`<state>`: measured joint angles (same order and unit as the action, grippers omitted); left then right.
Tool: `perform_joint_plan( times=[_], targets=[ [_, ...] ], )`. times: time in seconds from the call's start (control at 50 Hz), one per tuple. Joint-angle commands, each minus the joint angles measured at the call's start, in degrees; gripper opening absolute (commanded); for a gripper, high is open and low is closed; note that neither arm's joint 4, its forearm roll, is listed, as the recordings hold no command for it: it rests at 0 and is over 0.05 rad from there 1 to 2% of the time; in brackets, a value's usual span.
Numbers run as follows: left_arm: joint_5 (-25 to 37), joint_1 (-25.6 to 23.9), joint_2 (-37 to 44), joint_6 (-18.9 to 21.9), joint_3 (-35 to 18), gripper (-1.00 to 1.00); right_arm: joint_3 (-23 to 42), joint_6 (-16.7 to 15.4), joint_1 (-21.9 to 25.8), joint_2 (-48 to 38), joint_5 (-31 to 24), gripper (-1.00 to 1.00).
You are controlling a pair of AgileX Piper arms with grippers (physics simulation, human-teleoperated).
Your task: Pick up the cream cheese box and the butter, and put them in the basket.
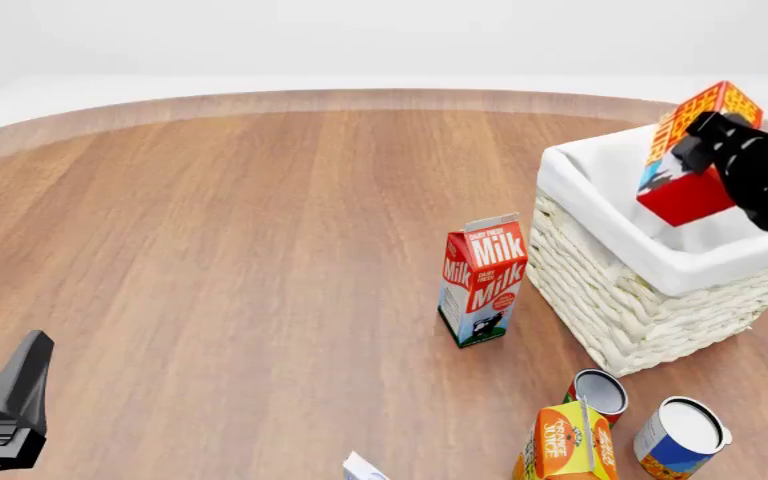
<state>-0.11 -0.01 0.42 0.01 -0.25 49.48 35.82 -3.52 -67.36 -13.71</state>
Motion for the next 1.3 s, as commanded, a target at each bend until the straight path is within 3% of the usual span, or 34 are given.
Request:
perform_joint_plan(
  times=[0.02,0.78,0.8,1.02,1.3],
  targets=[
    [0.0,0.0,0.0,0.0,0.0,1.00,0.3,-0.4,-0.7,-0.5,1.0,-1.00],
    [0.0,0.0,0.0,0.0,0.0,1.00,0.1,-1.5,-1.3,-0.8,0.5,-1.00],
    [0.0,0.0,0.0,0.0,0.0,1.00,0.2,-1.4,-1.2,-0.8,0.5,1.00],
    [0.0,0.0,0.0,0.0,0.0,1.00,2.8,-1.1,-0.1,2.2,-2.1,1.00],
    [0.0,0.0,0.0,0.0,0.0,1.00,7.2,-1.4,9.1,11.6,-9.7,1.00]
  ],
)
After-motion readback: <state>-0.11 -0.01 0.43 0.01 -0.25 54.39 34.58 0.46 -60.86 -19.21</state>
